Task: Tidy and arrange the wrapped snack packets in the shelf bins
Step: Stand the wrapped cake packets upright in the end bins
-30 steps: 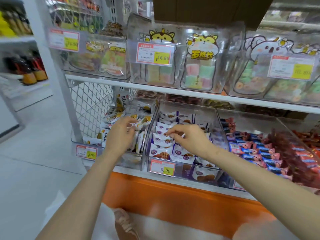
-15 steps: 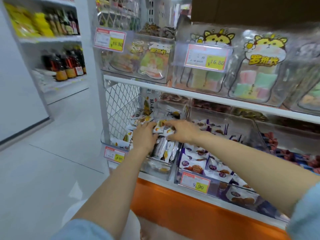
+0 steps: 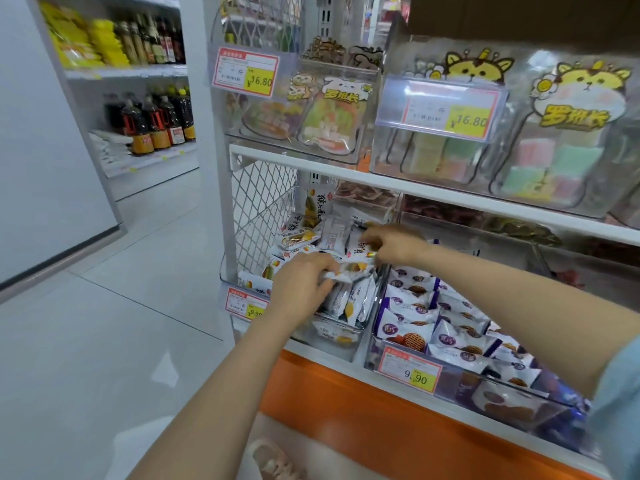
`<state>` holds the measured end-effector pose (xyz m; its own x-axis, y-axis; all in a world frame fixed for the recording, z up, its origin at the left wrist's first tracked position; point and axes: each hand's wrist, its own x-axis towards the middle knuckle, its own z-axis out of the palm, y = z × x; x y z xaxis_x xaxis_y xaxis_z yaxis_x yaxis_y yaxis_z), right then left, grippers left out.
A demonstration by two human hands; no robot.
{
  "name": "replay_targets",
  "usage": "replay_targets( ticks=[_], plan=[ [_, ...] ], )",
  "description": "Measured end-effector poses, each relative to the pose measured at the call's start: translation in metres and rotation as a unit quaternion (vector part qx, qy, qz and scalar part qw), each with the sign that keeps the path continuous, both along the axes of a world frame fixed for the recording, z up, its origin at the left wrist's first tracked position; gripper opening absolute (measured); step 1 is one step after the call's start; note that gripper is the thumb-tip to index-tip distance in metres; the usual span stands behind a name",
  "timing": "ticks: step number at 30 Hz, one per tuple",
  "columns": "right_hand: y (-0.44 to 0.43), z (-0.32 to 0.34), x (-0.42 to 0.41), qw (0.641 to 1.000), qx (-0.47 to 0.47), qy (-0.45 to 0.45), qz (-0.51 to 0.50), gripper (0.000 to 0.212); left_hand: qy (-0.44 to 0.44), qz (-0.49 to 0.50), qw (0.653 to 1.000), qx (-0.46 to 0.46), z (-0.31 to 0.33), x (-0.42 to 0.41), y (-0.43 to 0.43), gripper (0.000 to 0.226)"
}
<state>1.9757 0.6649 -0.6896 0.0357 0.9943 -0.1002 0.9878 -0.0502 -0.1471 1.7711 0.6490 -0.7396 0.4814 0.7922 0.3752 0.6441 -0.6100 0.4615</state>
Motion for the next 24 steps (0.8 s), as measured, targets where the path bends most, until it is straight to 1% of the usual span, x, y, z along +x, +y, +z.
replay_targets(
  ticks=[3, 5, 7, 9, 10, 12, 14, 15, 16, 17, 19, 20, 21, 22, 24],
  plan=[
    [0.001, 0.004, 0.001, 1.000, -0.026, -0.001, 0.018, 0.043, 0.096, -0.079, 0.990, -0.068, -0.008, -0.017, 0.000, 0.017],
    [0.002, 0.008, 0.001, 0.997, -0.070, 0.034, 0.023, 0.042, 0.102, -0.114, 0.981, -0.118, -0.011, -0.023, 0.002, 0.019],
    [0.000, 0.014, -0.003, 0.989, -0.122, 0.074, 0.025, 0.039, 0.081, -0.108, 0.982, -0.134, -0.010, -0.026, 0.005, 0.026],
    [0.000, 0.020, -0.008, 0.988, -0.135, 0.070, 0.033, 0.035, 0.045, -0.082, 0.988, -0.122, -0.008, -0.025, 0.009, 0.025],
    [0.002, 0.021, -0.012, 0.991, -0.110, 0.057, 0.041, 0.032, 0.025, -0.057, 0.992, -0.113, -0.007, -0.025, 0.011, 0.022],
    [0.009, 0.020, -0.024, 0.997, -0.019, 0.049, 0.052, 0.027, 0.000, 0.018, 0.995, -0.096, -0.002, -0.027, 0.017, 0.020],
    [0.022, 0.015, -0.042, 0.994, 0.057, 0.064, 0.069, 0.031, -0.035, 0.088, 0.991, -0.090, 0.009, -0.032, 0.026, 0.022],
    [0.030, 0.011, -0.052, 0.990, 0.071, 0.080, 0.087, 0.035, -0.064, 0.116, 0.987, -0.092, 0.016, -0.036, 0.031, 0.023],
    [0.039, 0.005, -0.062, 0.988, 0.065, 0.088, 0.112, 0.044, -0.098, 0.143, 0.980, -0.094, 0.022, -0.040, 0.035, 0.024],
    [0.048, -0.002, -0.073, 0.987, 0.046, 0.076, 0.137, 0.057, -0.128, 0.167, 0.973, -0.092, 0.027, -0.043, 0.037, 0.024],
    [0.064, -0.019, -0.089, 0.988, -0.008, 0.000, 0.155, 0.083, -0.151, 0.190, 0.966, -0.085, 0.030, -0.047, 0.036, 0.025],
    [0.070, -0.026, -0.094, 0.988, -0.026, -0.039, 0.150, 0.090, -0.147, 0.190, 0.967, -0.086, 0.029, -0.049, 0.034, 0.024],
    [0.073, -0.033, -0.097, 0.988, -0.030, -0.062, 0.141, 0.091, -0.138, 0.187, 0.968, -0.091, 0.027, -0.050, 0.033, 0.024],
    [0.076, -0.037, -0.099, 0.989, -0.016, -0.070, 0.133, 0.087, -0.129, 0.185, 0.970, -0.096, 0.025, -0.053, 0.032, 0.023],
    [0.080, -0.039, -0.102, 0.988, 0.047, -0.062, 0.132, 0.070, -0.118, 0.188, 0.970, -0.101, 0.021, -0.060, 0.033, 0.021]
  ],
)
